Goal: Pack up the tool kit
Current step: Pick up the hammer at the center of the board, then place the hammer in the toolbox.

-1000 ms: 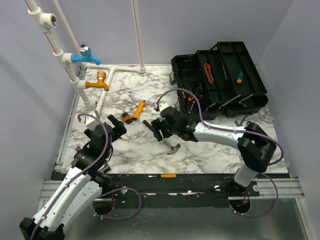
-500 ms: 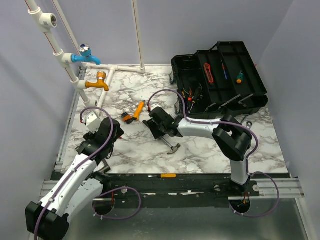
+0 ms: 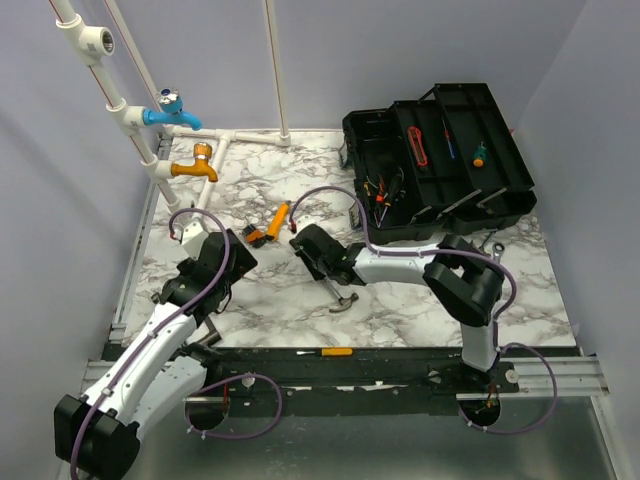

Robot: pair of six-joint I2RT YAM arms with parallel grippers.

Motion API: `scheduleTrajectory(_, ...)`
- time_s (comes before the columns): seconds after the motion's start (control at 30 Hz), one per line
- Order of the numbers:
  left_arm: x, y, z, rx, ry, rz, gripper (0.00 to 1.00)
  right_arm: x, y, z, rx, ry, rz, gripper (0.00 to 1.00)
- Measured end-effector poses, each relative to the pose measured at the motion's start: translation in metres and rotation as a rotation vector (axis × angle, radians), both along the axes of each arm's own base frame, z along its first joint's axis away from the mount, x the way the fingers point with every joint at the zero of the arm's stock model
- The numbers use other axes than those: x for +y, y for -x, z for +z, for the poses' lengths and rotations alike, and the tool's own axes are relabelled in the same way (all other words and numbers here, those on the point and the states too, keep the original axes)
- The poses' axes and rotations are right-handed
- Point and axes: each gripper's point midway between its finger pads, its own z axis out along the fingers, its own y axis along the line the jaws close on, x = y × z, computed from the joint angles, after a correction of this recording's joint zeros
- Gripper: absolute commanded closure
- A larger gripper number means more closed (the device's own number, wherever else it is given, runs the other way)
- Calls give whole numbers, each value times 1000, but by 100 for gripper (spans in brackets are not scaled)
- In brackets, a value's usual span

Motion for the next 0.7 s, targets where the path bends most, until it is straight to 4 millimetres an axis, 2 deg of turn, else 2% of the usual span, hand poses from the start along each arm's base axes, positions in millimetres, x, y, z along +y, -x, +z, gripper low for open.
scheduleTrajectory(0.17, -23, -5, -5, 30, 38, -118, 1, -25, 18, 4, -29, -61, -1, 99)
scheduleTrajectory(0.3, -51, -14, -5, 73, 108, -221, 2, -38, 30, 21, -84, -158, 22, 99)
scheduleTrajectory(0.5, -88, -28, 5, 82, 226, -330, 1, -35, 35, 50, -161, -284, 63, 99)
scheduleTrajectory(0.7, -119, -39, 14, 51, 359, -405, 2, -25, 35, 60, -181, -333, 102, 99)
